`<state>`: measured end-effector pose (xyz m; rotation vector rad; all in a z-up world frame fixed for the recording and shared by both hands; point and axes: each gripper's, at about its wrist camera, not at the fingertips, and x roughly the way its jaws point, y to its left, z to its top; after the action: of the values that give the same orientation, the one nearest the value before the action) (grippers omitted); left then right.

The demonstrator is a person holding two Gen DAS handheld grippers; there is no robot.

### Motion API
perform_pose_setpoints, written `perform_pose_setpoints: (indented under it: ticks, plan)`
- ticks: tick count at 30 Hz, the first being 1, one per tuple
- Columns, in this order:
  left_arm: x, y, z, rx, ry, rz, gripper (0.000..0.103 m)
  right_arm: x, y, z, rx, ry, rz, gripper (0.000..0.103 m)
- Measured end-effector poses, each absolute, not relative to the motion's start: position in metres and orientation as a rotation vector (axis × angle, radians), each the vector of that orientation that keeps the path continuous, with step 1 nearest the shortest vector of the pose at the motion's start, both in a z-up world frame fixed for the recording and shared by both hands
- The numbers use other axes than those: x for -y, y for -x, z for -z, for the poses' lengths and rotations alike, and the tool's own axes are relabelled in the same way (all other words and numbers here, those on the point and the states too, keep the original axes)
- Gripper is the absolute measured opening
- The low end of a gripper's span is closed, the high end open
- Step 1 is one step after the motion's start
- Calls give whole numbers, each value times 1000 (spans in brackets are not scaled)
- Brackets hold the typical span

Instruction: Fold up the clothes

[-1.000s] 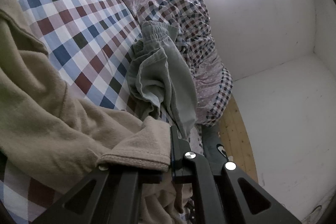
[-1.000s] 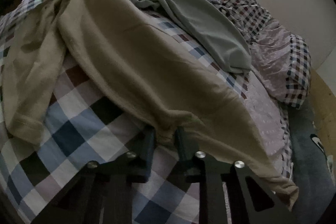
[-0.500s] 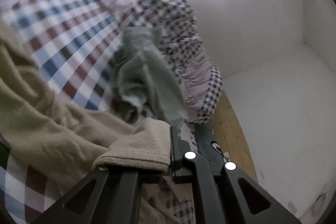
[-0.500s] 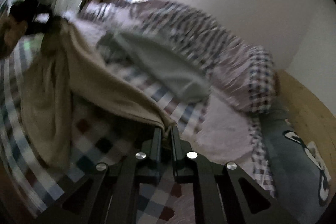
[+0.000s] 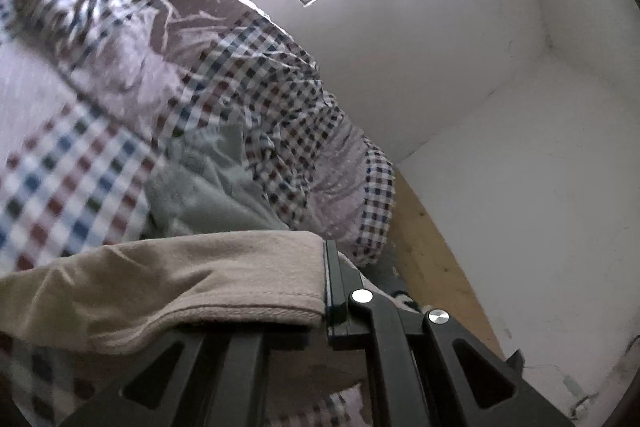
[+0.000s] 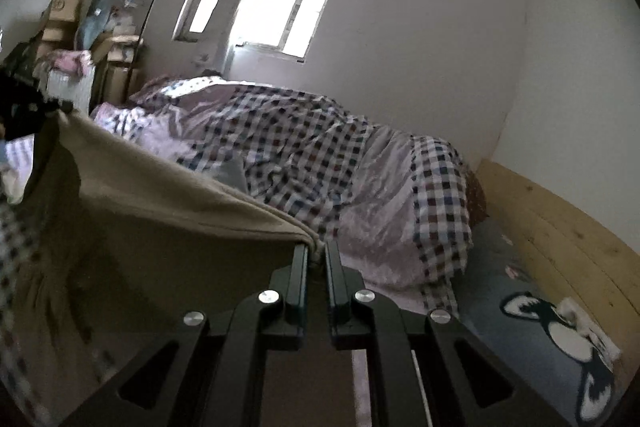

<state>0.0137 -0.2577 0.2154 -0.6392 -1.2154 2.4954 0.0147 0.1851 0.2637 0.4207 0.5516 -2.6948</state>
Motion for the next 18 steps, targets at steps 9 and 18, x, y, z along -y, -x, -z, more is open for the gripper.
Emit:
perform_pose_setpoints:
  ticks: [9,18]
  plan:
    - [284,128,-234,1169,748,-2613,3,-124,149,-273,-531,-559,2717,6]
    - [301,253,-164,1189,1038,-2629,26,-63,277,-205,-545,-835,2833,16]
